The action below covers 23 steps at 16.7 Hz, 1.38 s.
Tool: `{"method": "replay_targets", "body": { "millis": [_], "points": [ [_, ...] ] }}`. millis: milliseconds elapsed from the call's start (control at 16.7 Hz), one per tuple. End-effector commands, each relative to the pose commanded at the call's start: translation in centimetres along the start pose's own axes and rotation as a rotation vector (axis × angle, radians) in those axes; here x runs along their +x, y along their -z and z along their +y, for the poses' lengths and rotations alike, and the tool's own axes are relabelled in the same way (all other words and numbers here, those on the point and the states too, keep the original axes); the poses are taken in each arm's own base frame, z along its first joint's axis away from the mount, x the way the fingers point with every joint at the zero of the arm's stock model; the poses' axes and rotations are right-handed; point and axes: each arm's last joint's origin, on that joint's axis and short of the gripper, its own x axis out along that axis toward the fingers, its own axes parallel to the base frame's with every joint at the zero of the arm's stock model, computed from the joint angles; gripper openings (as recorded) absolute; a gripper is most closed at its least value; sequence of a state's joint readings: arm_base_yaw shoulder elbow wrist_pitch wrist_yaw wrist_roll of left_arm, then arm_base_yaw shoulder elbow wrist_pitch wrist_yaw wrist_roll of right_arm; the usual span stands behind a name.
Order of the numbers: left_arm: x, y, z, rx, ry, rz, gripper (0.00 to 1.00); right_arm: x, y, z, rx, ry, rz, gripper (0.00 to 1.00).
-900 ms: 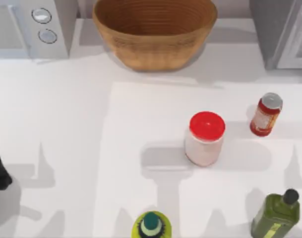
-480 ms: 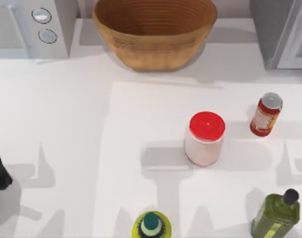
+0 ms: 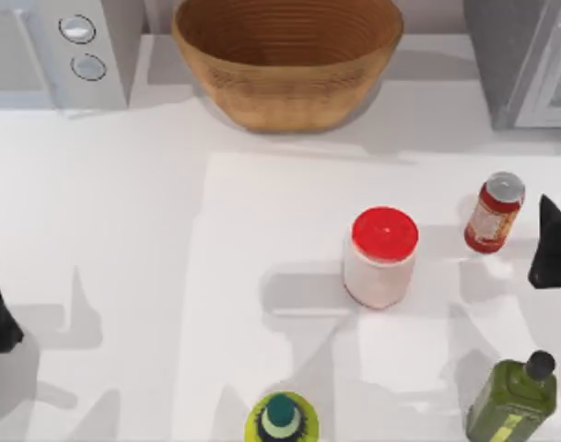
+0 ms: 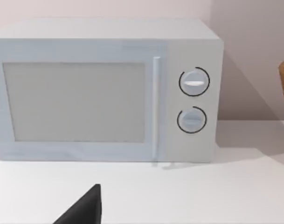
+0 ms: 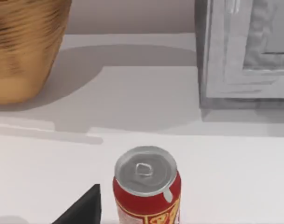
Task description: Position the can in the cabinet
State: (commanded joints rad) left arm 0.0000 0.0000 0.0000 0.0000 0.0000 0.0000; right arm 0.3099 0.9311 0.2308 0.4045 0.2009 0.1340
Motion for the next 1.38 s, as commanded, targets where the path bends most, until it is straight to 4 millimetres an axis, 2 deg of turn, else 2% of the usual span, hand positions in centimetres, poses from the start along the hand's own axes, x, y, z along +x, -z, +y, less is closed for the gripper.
{"method": "replay_targets", "body": {
  "millis": [240, 420, 660, 1020, 1380],
  "points": [
    [0.0, 0.0, 0.0, 0.0, 0.0, 0.0, 1.0, 4.9, 2.1, 2.1, 0.004, 0.061, 0.134, 1.0],
    [0.0, 0.0, 0.0, 0.0, 0.0, 0.0, 1.0, 7.2, 3.9, 3.2, 0.001, 0.105, 0.179, 1.0],
    [0.0, 0.0, 0.0, 0.0, 0.0, 0.0, 1.0, 8.3, 5.4, 4.5, -0.017, 0.115, 0.202, 1.0],
    [0.0, 0.0, 0.0, 0.0, 0.0, 0.0, 1.0, 8.4, 5.5, 4.4, -0.019, 0.116, 0.206, 1.0],
    [0.0, 0.0, 0.0, 0.0, 0.0, 0.0, 1.0, 12.2, 5.0, 3.3, -0.018, 0.12, 0.204, 1.0]
  ]
}}
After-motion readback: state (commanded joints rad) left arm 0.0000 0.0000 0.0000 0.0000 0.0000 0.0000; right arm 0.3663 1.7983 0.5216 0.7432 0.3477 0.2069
